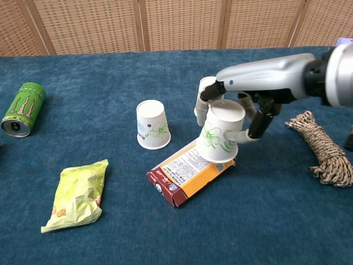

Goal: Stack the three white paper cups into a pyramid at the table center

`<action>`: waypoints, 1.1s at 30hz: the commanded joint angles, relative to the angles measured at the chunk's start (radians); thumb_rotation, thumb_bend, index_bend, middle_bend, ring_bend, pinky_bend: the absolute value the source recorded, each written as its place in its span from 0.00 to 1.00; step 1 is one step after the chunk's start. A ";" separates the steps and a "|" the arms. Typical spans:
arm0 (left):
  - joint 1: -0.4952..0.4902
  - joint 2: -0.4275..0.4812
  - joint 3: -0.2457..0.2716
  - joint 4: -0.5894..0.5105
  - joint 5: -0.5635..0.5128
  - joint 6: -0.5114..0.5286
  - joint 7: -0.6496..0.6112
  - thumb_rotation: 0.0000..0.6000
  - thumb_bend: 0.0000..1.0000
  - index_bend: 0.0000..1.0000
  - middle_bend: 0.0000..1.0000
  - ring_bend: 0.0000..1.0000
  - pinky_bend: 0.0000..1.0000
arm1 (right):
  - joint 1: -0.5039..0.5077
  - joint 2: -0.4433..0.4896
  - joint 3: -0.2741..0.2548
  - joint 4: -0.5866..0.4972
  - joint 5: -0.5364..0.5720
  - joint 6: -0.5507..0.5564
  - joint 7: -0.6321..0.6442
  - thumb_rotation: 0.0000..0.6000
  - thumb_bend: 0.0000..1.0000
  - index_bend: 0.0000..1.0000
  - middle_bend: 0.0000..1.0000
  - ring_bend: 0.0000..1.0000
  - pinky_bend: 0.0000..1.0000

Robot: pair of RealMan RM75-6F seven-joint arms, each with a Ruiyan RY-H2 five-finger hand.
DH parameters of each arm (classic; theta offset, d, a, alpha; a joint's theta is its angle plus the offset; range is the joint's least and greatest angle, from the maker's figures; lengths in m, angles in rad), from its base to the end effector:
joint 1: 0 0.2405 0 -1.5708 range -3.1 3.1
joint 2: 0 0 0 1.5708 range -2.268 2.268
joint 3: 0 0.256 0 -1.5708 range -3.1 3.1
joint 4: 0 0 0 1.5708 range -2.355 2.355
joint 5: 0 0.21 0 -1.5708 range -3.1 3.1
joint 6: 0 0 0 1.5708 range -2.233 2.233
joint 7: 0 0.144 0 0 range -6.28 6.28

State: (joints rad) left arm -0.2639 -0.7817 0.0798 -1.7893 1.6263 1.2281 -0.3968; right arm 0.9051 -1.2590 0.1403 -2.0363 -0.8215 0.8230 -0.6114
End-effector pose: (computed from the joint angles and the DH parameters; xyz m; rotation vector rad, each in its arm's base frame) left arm -0.2796 0.1947 0.1936 -1.6432 -1.2431 -0.9139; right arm -0.0686 -0.2809 0.0169 2.2379 -0.9968 0.7917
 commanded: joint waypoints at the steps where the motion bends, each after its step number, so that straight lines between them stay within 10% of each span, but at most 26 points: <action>1: 0.001 0.001 0.000 0.005 -0.002 0.000 -0.005 1.00 0.44 0.02 0.00 0.00 0.02 | 0.050 -0.023 0.007 0.024 0.059 0.010 -0.022 1.00 0.48 0.32 0.19 0.18 0.58; 33: 0.024 -0.002 0.002 0.054 -0.024 0.012 -0.056 1.00 0.44 0.02 0.00 0.00 0.02 | 0.347 -0.137 -0.003 0.228 0.298 -0.050 -0.026 1.00 0.48 0.32 0.19 0.18 0.58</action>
State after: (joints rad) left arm -0.2397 -0.7838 0.0820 -1.7354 1.6028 1.2405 -0.4531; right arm 1.2491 -1.3942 0.1385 -1.8127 -0.5250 0.7771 -0.6414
